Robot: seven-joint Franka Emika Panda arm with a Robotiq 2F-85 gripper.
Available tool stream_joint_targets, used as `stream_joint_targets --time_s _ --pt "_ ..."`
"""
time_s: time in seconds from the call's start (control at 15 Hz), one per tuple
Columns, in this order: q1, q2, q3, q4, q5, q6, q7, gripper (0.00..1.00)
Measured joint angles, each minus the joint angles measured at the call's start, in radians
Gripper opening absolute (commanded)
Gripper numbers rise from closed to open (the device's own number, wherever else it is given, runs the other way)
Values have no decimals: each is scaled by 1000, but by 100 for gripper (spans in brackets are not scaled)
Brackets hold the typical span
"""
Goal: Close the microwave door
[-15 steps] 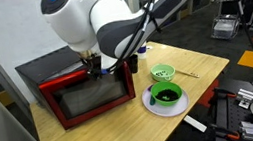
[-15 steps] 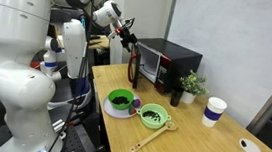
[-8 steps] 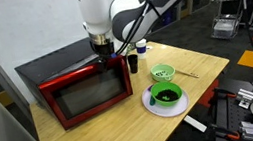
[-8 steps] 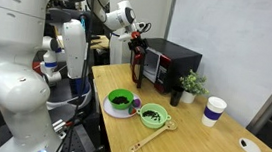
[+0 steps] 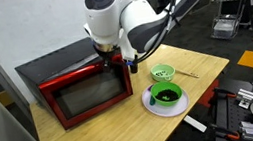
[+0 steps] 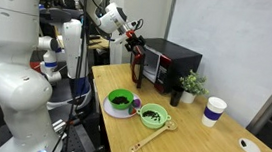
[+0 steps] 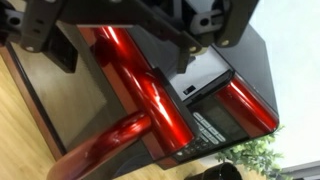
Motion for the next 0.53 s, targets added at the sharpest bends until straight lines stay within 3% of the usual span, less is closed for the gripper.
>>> stream_joint_targets --time_s 0.27,0.53 --pt "51 -20 25 -57 -213 -40 160 100" --pt "58 -13 58 -83 -300 -124 214 100"
